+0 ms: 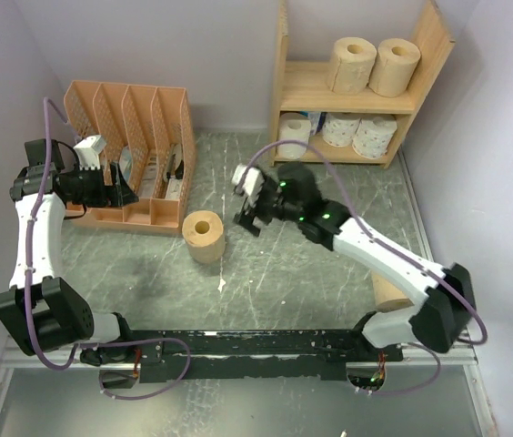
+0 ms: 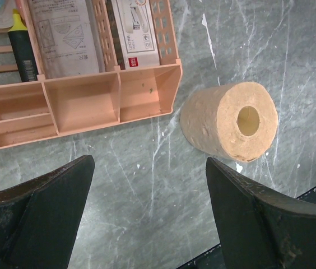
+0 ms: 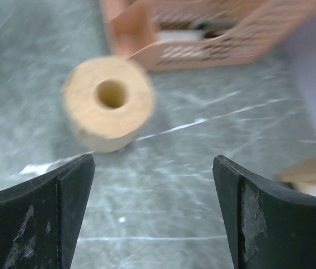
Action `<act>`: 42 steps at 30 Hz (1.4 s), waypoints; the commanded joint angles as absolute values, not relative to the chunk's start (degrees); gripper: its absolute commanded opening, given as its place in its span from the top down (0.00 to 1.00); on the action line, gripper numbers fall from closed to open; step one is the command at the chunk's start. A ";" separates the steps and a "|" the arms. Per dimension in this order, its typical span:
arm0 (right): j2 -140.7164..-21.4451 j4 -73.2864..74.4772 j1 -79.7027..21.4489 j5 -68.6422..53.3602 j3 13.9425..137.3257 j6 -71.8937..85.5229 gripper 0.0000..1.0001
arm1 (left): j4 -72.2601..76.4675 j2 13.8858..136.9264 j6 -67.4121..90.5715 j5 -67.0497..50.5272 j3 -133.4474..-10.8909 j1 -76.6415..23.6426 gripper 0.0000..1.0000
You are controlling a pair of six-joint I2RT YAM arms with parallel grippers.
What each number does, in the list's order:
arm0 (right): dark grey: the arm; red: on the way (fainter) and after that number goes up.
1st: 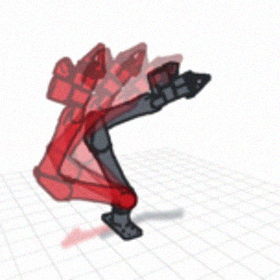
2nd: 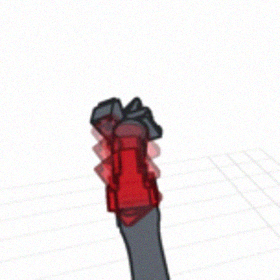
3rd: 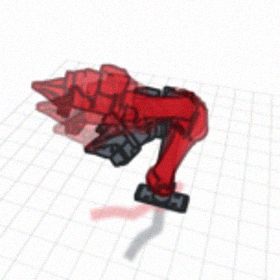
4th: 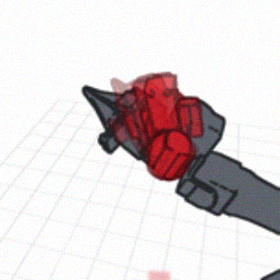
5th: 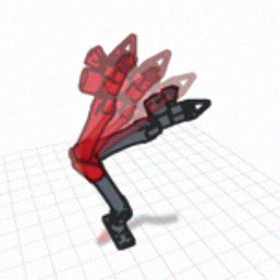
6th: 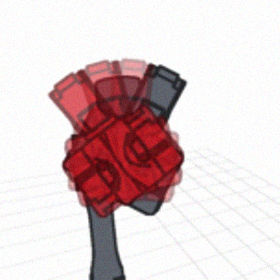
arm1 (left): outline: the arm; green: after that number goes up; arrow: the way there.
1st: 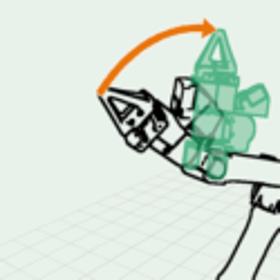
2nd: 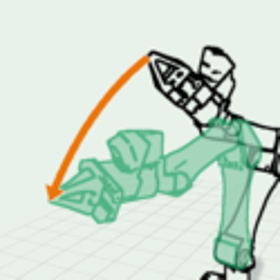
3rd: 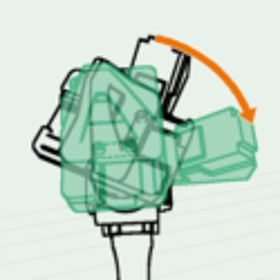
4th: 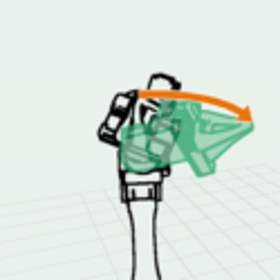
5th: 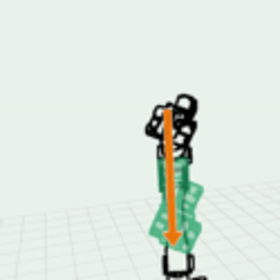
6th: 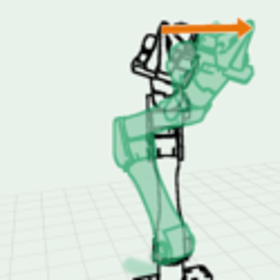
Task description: Place and organize the paper towels onto the shelf
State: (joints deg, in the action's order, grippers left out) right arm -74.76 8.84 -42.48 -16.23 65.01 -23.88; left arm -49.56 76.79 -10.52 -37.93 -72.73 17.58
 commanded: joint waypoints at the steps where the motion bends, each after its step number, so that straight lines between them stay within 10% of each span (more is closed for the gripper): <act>1: -80.22 15.60 -47.29 -26.55 65.27 -30.21 0.15 | -49.27 75.99 -10.99 -38.46 -72.83 18.14 0.07; 42: -107.70 18.47 -51.38 -30.23 83.05 -34.86 0.30 | -49.30 75.38 -12.22 -38.14 -71.41 18.16 0.07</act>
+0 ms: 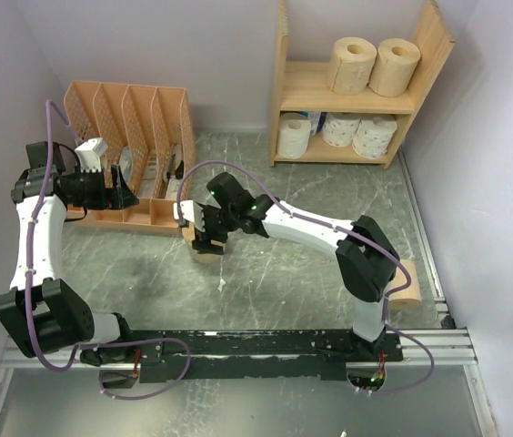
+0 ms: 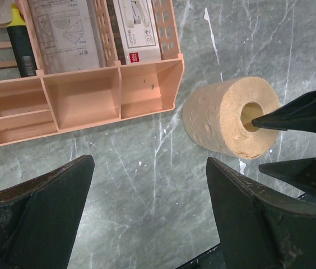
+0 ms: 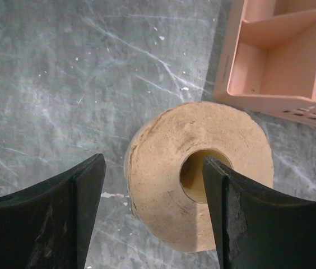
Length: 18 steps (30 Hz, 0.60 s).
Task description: Place and organize the paper towels onto the shelf
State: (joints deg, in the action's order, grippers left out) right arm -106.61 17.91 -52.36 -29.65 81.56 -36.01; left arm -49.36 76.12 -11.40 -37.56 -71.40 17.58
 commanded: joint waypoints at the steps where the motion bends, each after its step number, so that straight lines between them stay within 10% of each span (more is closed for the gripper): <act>1: -107.73 18.54 -51.31 -30.23 82.99 -34.67 0.31 | -49.28 75.41 -12.22 -38.17 -71.33 18.13 0.07; 18: -110.82 21.73 -50.01 -29.70 84.30 -33.84 0.47 | -49.00 75.37 -12.30 -37.71 -71.03 18.18 0.07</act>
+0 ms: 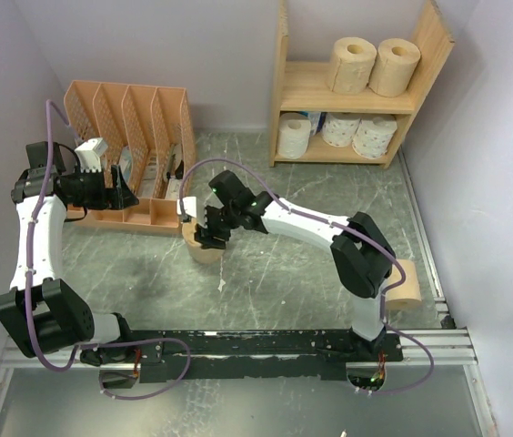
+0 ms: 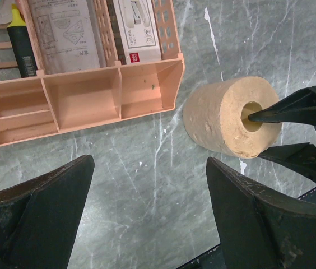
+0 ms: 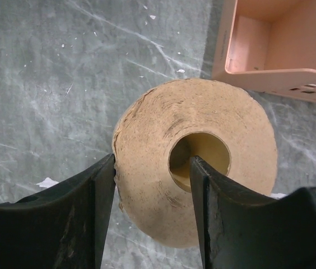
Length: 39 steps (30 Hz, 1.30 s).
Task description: Place and organize the paper towels onto the shelf
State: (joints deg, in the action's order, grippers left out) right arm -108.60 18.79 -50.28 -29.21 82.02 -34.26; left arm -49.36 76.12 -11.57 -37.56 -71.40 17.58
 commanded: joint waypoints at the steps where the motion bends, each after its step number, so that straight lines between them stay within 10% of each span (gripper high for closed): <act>1: -111.03 21.93 -50.01 -29.71 84.50 -33.92 0.47 | -49.03 75.40 -12.30 -37.73 -71.02 18.14 0.07; 9: -110.82 21.47 -50.01 -28.81 84.52 -34.15 0.56 | -48.87 75.50 -12.35 -37.62 -70.93 18.16 0.07; 18: -106.12 26.54 -50.05 -25.27 87.88 -33.88 1.00 | -48.98 75.60 -12.24 -37.70 -70.97 18.12 0.07; 39: -84.92 37.06 -49.83 24.86 104.57 -29.51 1.00 | -51.34 76.58 -12.73 -39.99 -72.94 18.16 0.07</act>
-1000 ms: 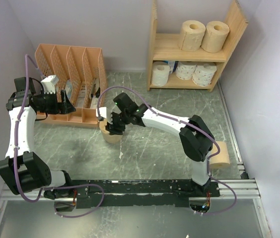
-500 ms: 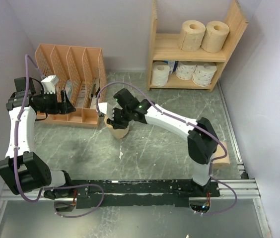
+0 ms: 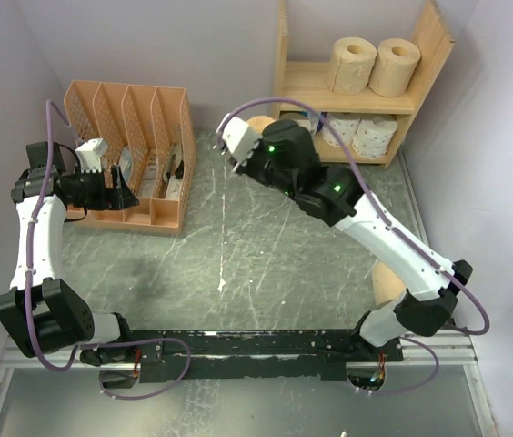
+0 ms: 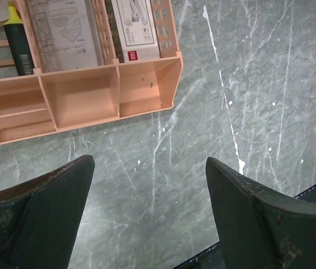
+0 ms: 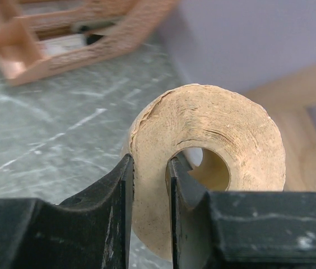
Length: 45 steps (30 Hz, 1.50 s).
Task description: Place and organize the paper towels onto the shelf
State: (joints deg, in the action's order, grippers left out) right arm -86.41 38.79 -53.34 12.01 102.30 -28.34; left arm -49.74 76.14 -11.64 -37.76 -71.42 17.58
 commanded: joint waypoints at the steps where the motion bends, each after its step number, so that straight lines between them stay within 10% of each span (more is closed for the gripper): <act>1: -85.31 37.55 -48.10 24.29 106.35 -29.36 1.00 | -51.47 76.75 -12.81 -40.19 -73.15 18.08 0.07; 14: -92.37 28.86 -24.33 3.93 115.28 -22.09 1.00 | -51.82 77.34 -13.27 -40.56 -72.85 17.91 0.07; 45: -124.61 14.26 -16.61 1.05 144.96 -10.35 1.00 | -51.82 78.04 -13.32 -41.60 -73.20 15.64 0.08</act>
State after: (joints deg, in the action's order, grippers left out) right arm -123.85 19.92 -16.84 1.23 141.91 -12.38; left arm -51.35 77.58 -12.60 -40.34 -71.75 16.01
